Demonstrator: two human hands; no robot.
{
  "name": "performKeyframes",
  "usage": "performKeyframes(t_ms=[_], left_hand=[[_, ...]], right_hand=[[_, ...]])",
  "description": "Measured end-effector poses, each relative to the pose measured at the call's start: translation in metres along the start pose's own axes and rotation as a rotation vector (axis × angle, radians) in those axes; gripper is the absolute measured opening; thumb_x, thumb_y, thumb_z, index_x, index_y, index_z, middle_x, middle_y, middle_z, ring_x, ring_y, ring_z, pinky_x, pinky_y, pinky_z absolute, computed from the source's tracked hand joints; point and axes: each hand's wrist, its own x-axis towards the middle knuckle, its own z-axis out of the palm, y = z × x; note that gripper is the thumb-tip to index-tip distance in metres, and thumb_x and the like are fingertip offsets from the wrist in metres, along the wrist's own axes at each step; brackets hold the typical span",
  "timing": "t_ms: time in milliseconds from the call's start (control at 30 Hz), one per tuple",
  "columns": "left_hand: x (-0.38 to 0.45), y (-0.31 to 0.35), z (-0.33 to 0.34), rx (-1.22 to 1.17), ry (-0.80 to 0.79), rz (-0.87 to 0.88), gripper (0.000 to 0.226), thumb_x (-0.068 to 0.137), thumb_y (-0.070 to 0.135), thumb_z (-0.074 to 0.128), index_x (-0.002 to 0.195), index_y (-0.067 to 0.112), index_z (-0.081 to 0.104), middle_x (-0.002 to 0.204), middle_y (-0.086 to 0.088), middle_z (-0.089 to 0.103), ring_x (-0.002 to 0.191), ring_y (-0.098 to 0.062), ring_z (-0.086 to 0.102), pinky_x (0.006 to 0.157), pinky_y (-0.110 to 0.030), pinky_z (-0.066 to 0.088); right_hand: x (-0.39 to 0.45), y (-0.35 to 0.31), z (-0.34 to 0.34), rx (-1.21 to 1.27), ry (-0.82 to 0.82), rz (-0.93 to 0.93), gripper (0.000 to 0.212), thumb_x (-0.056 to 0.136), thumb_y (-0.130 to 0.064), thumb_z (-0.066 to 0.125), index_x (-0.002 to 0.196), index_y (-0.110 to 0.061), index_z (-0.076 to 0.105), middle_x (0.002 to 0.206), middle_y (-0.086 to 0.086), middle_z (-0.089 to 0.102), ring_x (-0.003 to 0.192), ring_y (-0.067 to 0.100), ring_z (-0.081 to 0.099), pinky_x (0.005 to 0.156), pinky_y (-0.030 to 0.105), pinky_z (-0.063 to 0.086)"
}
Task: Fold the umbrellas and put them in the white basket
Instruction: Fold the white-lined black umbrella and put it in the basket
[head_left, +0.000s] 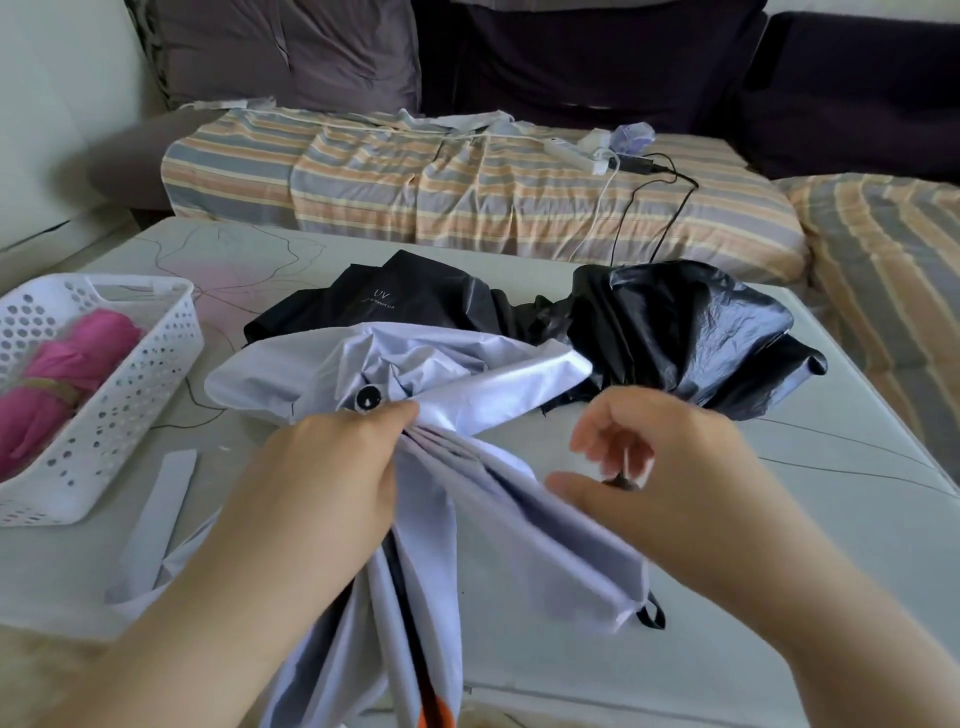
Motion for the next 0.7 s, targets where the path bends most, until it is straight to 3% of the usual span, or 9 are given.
performKeyframes(t_ms=[100, 167, 200, 300, 367, 400, 467, 567, 700], left_hand=[[0.001, 0.005, -0.006, -0.005, -0.053, -0.015, 0.041, 0.056, -0.010, 0.074, 0.091, 0.012, 0.074, 0.048, -0.006, 0.061, 0.037, -0.031, 0.055, 0.029, -0.030, 0.042], [0.002, 0.006, -0.009, 0.012, -0.062, -0.004, 0.041, 0.053, -0.010, 0.076, 0.088, 0.012, 0.074, 0.039, 0.000, 0.047, 0.031, -0.028, 0.047, 0.029, -0.019, 0.025], [0.002, 0.005, -0.009, 0.008, -0.061, -0.015, 0.040, 0.055, -0.010, 0.075, 0.089, 0.012, 0.074, 0.038, 0.002, 0.040, 0.031, -0.028, 0.044, 0.031, -0.017, 0.021], [0.004, 0.007, -0.010, -0.052, -0.096, -0.108, 0.029, 0.076, -0.002, 0.061, 0.100, 0.012, 0.071, 0.046, -0.007, 0.049, 0.048, -0.034, 0.053, 0.042, -0.037, 0.044], [0.004, 0.009, -0.007, -0.074, -0.056, -0.129, 0.028, 0.082, 0.003, 0.054, 0.105, 0.012, 0.069, 0.054, -0.010, 0.054, 0.060, -0.038, 0.057, 0.056, -0.045, 0.050], [0.005, 0.010, -0.006, -0.082, -0.038, -0.139, 0.028, 0.083, 0.005, 0.052, 0.106, 0.013, 0.068, 0.059, -0.012, 0.057, 0.065, -0.039, 0.058, 0.060, -0.046, 0.051], [0.007, 0.011, -0.004, -0.068, -0.026, -0.168, 0.030, 0.086, 0.008, 0.049, 0.109, 0.016, 0.065, 0.068, -0.015, 0.062, 0.072, -0.038, 0.059, 0.065, -0.045, 0.051], [0.007, 0.011, -0.005, -0.067, -0.041, -0.173, 0.032, 0.087, 0.008, 0.048, 0.112, 0.017, 0.066, 0.065, -0.014, 0.060, 0.069, -0.038, 0.057, 0.064, -0.044, 0.050], [0.007, 0.014, -0.004, -0.081, -0.034, -0.154, 0.031, 0.086, 0.004, 0.049, 0.110, 0.013, 0.067, 0.065, -0.016, 0.061, 0.067, -0.038, 0.057, 0.064, -0.045, 0.050]], right_hand=[[-0.009, -0.012, 0.016, -0.108, -0.167, -0.020, 0.023, 0.078, -0.048, 0.069, 0.091, -0.034, 0.057, 0.087, -0.016, 0.062, 0.083, -0.003, 0.055, 0.068, 0.012, 0.044], [-0.015, -0.014, 0.032, -0.234, -0.238, -0.021, 0.037, 0.083, -0.057, 0.061, 0.113, -0.037, 0.052, 0.103, -0.016, 0.062, 0.094, -0.002, 0.056, 0.076, 0.019, 0.046], [-0.016, -0.016, 0.035, -0.220, -0.226, -0.020, 0.035, 0.084, -0.057, 0.059, 0.111, -0.035, 0.053, 0.102, -0.015, 0.063, 0.093, 0.001, 0.057, 0.077, 0.021, 0.047], [-0.014, -0.019, 0.027, -0.080, 0.052, -0.038, 0.023, 0.085, -0.045, 0.056, 0.080, -0.023, 0.055, 0.074, -0.008, 0.062, 0.068, 0.010, 0.057, 0.061, 0.023, 0.048], [-0.015, -0.025, 0.021, 0.069, 0.049, -0.012, 0.019, 0.082, -0.038, 0.058, 0.072, -0.021, 0.057, 0.071, -0.010, 0.064, 0.064, 0.009, 0.058, 0.056, 0.017, 0.045], [-0.018, -0.031, 0.023, 0.112, -0.042, -0.016, 0.015, 0.083, -0.035, 0.060, 0.075, -0.022, 0.058, 0.071, -0.011, 0.065, 0.064, 0.007, 0.060, 0.057, 0.015, 0.046], [-0.026, -0.041, 0.036, 0.082, -0.201, -0.044, 0.007, 0.088, -0.033, 0.059, 0.090, -0.026, 0.058, 0.080, -0.007, 0.067, 0.074, 0.009, 0.063, 0.069, 0.024, 0.052], [-0.029, -0.039, 0.051, -0.175, -0.308, -0.004, 0.025, 0.096, -0.045, 0.047, 0.108, -0.023, 0.050, 0.107, -0.003, 0.059, 0.096, 0.018, 0.058, 0.080, 0.028, 0.048], [-0.028, -0.027, 0.056, -0.336, -0.288, 0.013, 0.031, 0.097, -0.045, 0.046, 0.117, -0.022, 0.041, 0.115, -0.002, 0.050, 0.088, 0.020, 0.051, 0.069, 0.028, 0.036]])
